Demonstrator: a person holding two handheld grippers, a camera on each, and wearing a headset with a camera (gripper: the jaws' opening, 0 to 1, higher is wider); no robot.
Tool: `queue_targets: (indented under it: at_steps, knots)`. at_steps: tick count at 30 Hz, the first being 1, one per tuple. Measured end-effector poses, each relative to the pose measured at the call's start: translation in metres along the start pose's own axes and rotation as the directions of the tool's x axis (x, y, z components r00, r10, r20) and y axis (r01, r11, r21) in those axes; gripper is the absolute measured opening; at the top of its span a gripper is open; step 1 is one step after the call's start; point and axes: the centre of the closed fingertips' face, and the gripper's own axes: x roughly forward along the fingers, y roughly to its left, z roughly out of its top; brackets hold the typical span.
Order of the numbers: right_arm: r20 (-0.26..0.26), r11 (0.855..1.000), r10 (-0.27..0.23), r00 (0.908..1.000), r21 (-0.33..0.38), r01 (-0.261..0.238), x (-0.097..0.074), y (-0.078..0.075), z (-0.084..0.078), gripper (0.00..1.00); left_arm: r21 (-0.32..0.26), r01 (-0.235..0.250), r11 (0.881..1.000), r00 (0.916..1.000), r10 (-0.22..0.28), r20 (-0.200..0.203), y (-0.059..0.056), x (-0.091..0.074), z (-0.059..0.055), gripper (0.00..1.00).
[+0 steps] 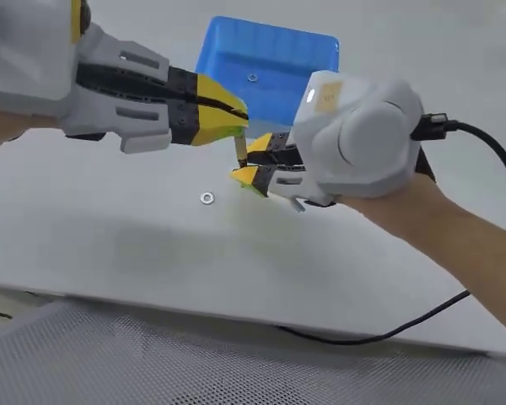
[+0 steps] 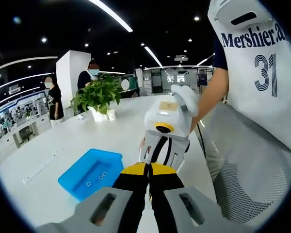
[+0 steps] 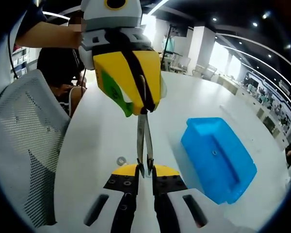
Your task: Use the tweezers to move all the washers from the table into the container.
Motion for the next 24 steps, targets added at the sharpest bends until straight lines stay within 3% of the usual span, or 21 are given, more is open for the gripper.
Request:
queue_targets:
  at_steps: [15,24]
  knots:
    - [-0.012,0.999,0.035,0.9993,0.017,-0.035,0.010,0.002,-0.003,0.12,-0.004,0.010,1.000,0.9994,-0.010,-0.032,0.002,0.000,-0.009,0.04]
    - [-0.020,0.999,0.036,0.9991,0.021,-0.036,0.012,0.002,-0.005,0.12,-0.010,0.010,1.000,0.9996,-0.011,-0.026,0.003,0.001,-0.011,0.04]
